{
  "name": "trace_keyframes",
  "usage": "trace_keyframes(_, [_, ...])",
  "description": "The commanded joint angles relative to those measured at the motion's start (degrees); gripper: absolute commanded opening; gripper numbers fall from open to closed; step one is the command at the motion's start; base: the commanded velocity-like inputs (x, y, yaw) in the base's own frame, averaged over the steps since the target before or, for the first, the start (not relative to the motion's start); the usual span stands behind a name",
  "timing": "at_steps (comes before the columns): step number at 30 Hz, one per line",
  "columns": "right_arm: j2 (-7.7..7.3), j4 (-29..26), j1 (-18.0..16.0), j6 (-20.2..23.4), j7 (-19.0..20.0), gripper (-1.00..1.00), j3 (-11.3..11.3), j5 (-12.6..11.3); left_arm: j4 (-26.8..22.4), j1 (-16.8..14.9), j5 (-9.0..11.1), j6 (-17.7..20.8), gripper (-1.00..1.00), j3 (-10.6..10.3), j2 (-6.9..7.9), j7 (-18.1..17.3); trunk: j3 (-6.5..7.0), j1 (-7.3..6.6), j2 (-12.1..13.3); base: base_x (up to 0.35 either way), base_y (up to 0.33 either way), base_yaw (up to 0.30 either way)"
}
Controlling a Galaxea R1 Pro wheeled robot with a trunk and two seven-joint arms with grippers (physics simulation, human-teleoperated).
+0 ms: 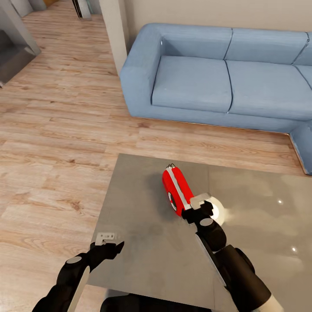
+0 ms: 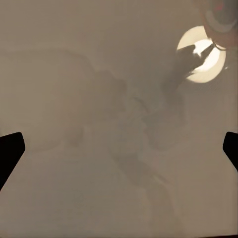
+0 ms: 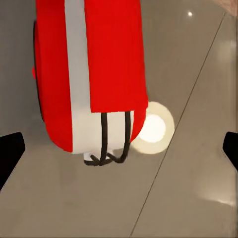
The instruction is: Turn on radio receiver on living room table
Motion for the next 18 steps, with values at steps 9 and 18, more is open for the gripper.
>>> trace_keyframes(9, [3.92, 0.12, -10.93, 8.59, 5.73, 1.0, 0.0, -0.19, 0.08, -0.02, 0.0, -0.23, 1.0, 0.0, -0.01, -0.02, 0.0, 0.0, 0.0, 0.0, 0.0, 0.0])
trace_keyframes(18, [10.2, 4.08, -15.21, 9.89, 6.44, 1.0, -0.02, -0.51, 0.1, -0.08, 0.0, -0.41, 1.0, 0.0, -0.01, -0.03, 0.0, 0.0, 0.0, 0.0, 0.0, 0.0])
